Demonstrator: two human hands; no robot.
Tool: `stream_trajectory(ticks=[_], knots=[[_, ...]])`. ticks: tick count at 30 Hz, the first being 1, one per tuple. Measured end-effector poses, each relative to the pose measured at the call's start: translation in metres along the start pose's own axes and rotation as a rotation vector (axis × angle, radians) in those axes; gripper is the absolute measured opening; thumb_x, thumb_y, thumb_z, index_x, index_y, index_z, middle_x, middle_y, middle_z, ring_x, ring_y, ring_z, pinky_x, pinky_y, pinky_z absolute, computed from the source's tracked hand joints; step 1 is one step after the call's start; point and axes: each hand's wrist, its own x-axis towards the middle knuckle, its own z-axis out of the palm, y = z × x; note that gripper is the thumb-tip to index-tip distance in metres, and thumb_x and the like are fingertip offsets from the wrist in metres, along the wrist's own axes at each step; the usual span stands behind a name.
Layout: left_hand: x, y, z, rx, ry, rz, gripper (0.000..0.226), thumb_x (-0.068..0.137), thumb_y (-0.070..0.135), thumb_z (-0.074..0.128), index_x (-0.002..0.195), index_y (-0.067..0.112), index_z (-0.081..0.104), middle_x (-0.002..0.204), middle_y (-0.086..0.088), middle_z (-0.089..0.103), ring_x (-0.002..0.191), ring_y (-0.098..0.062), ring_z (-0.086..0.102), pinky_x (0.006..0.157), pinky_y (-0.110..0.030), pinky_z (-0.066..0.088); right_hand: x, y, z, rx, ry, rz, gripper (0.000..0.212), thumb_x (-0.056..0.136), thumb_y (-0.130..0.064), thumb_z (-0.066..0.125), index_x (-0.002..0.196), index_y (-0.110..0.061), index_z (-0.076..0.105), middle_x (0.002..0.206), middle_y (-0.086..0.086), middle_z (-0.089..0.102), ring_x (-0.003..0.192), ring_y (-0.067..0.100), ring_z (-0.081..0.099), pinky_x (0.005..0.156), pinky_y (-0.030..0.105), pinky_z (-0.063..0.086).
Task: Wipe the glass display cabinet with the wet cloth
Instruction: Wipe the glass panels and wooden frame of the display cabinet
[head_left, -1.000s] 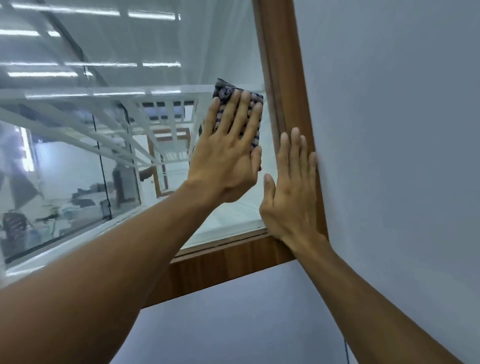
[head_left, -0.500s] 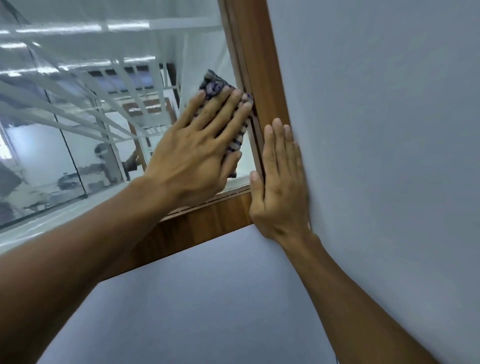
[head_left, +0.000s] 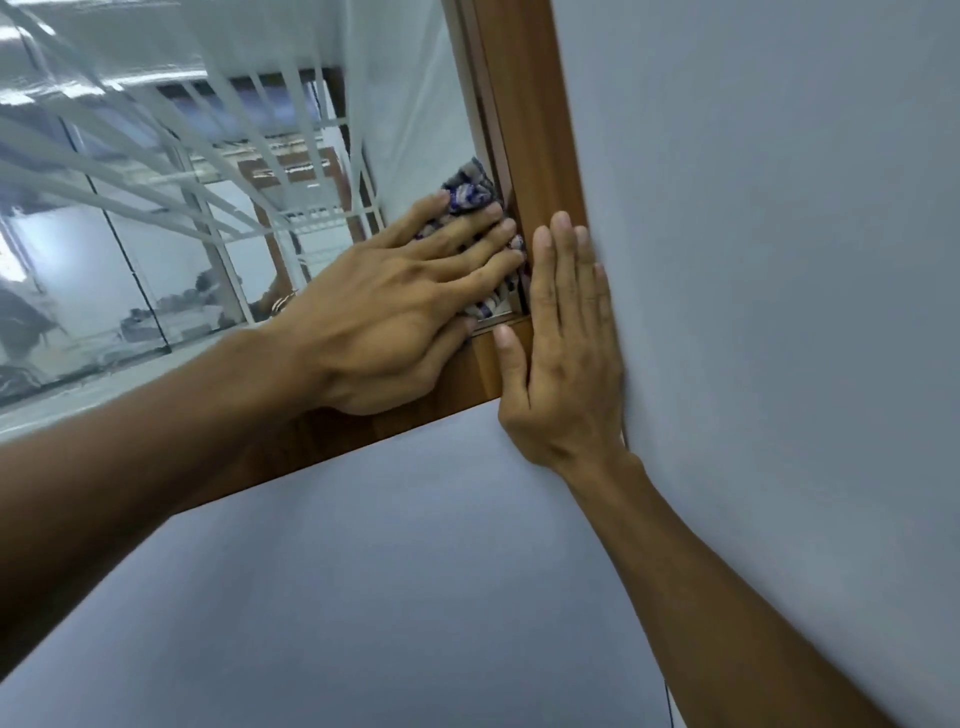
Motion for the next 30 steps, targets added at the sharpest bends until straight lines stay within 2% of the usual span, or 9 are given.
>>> stream_trajectory(ticks=[5, 10, 15, 20, 24, 28, 30], knots=[[-0.011, -0.006, -0.004, -0.134, -0.092, 0.096, 0.058, 0.103, 0.034, 0.031, 0.160, 0.027, 0.035, 0.167, 0.006, 0.026, 0.159, -0.007, 0.010, 0.131, -0.038, 0.001, -0.002, 0.000, 0.000, -0.003, -0.002, -0.003, 0.066, 0.103, -0.030, 0.040, 0.158, 0.004, 0.023, 0.167, 0.022, 0.019, 0.158, 0.033, 0.013, 0.128, 0.048, 0.016], [-0.003, 0.007, 0.001, -0.068, -0.076, 0.050, 0.060, 0.106, 0.039, 0.025, 0.164, 0.023, 0.023, 0.171, 0.003, 0.018, 0.160, -0.011, 0.001, 0.130, -0.040, -0.004, -0.003, 0.001, -0.001, 0.001, -0.008, 0.001, 0.066, 0.104, -0.030, 0.039, 0.158, 0.004, 0.022, 0.167, 0.021, 0.019, 0.158, 0.032, 0.012, 0.128, 0.049, 0.017], [-0.016, -0.010, -0.008, -0.105, -0.090, 0.099, 0.055, 0.107, 0.037, 0.026, 0.160, 0.027, 0.036, 0.167, 0.005, 0.027, 0.159, -0.009, 0.009, 0.131, -0.042, 0.004, -0.003, 0.001, -0.001, -0.018, -0.014, -0.006, 0.066, 0.104, -0.032, 0.037, 0.159, 0.002, 0.021, 0.168, 0.020, 0.017, 0.158, 0.031, 0.011, 0.129, 0.046, 0.014], [-0.006, 0.010, 0.006, -0.038, -0.058, 0.051, 0.058, 0.108, 0.037, 0.024, 0.164, 0.021, 0.023, 0.171, 0.000, 0.019, 0.160, -0.014, 0.004, 0.131, -0.043, -0.001, -0.004, 0.001, -0.001, -0.004, -0.004, -0.006, 0.066, 0.104, -0.031, 0.038, 0.158, 0.003, 0.022, 0.168, 0.019, 0.017, 0.158, 0.029, 0.010, 0.128, 0.048, 0.016], [-0.023, -0.010, -0.004, -0.065, -0.091, 0.129, 0.055, 0.108, 0.036, 0.029, 0.162, 0.026, 0.032, 0.169, 0.004, 0.024, 0.159, -0.009, 0.009, 0.131, -0.045, 0.006, -0.004, 0.000, -0.001, -0.017, -0.017, -0.003, 0.067, 0.104, -0.032, 0.038, 0.159, 0.001, 0.021, 0.169, 0.018, 0.016, 0.159, 0.028, 0.009, 0.128, 0.047, 0.015], [-0.007, -0.001, -0.002, 0.041, -0.082, 0.066, 0.059, 0.109, 0.045, 0.013, 0.165, 0.025, 0.017, 0.172, 0.001, 0.012, 0.160, -0.013, -0.001, 0.130, -0.045, 0.000, -0.004, 0.001, -0.001, -0.018, -0.019, 0.002, 0.067, 0.104, -0.033, 0.037, 0.159, 0.001, 0.021, 0.169, 0.018, 0.016, 0.159, 0.028, 0.008, 0.129, 0.046, 0.014], [-0.008, 0.011, 0.006, 0.029, -0.076, 0.048, 0.061, 0.109, 0.045, 0.013, 0.165, 0.021, 0.015, 0.172, 0.000, 0.011, 0.160, -0.014, -0.002, 0.130, -0.044, -0.003, -0.004, 0.001, -0.002, -0.005, -0.019, -0.001, 0.067, 0.104, -0.033, 0.038, 0.159, 0.002, 0.021, 0.169, 0.018, 0.016, 0.159, 0.028, 0.009, 0.129, 0.047, 0.015]])
